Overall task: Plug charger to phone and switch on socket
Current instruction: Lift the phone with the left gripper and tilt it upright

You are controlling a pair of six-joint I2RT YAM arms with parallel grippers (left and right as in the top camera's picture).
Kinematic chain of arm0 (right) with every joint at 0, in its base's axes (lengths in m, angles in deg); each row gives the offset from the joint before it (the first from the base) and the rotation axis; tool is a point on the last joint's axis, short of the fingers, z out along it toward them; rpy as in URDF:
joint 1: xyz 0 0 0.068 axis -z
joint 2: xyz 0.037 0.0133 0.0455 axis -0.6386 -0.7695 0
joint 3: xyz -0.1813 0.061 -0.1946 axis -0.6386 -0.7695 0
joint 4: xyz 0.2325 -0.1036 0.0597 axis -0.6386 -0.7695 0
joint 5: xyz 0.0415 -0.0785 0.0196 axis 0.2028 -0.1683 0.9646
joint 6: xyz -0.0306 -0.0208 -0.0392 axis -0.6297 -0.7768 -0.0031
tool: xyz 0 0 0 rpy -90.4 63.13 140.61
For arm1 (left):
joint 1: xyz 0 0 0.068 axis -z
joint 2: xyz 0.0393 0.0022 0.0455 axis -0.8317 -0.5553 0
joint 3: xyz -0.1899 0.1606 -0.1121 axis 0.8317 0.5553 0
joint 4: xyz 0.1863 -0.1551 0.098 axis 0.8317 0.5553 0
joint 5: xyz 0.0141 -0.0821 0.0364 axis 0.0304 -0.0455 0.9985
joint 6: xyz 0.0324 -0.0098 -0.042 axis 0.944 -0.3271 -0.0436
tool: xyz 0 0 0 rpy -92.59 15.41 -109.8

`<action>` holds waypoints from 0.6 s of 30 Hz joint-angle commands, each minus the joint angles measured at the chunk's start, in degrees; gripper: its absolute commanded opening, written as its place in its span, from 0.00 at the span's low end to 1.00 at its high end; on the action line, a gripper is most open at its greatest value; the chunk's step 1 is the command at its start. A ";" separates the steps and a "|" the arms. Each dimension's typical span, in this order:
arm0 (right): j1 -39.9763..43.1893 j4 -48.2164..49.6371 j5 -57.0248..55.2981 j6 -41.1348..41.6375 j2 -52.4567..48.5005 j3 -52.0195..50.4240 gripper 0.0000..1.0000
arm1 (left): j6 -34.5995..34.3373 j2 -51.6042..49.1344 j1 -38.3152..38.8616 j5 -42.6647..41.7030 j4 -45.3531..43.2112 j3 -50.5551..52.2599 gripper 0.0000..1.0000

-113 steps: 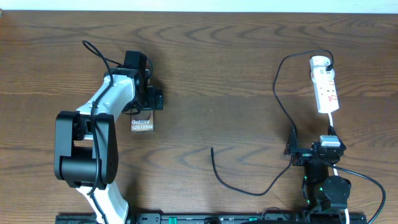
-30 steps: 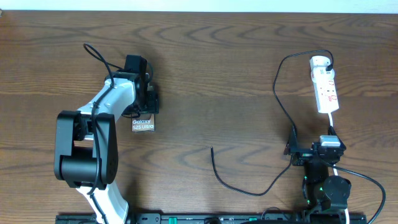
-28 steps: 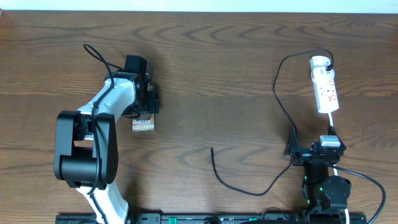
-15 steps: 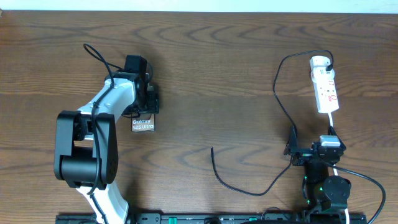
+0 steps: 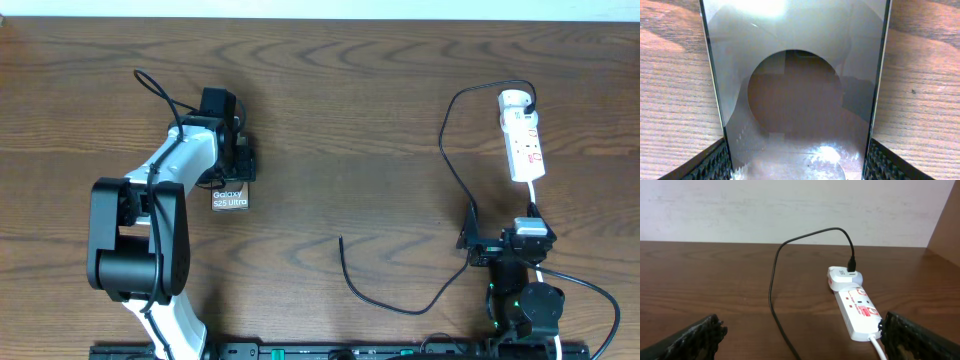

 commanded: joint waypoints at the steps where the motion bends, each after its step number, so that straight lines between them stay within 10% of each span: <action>1: -0.44 -0.26 0.13 -0.68 0.31 -0.07 0.99 | -0.15 3.39 -0.04 -3.76 -0.02 -2.80 0.08; 9: -0.44 -0.26 0.13 -0.68 0.31 -0.07 0.99 | -3.65 13.35 -0.09 -11.63 -0.63 -4.13 0.07; 18: -0.44 -0.26 0.13 -0.68 0.31 -0.07 0.99 | -29.68 25.62 -0.09 -11.96 0.15 -4.13 0.07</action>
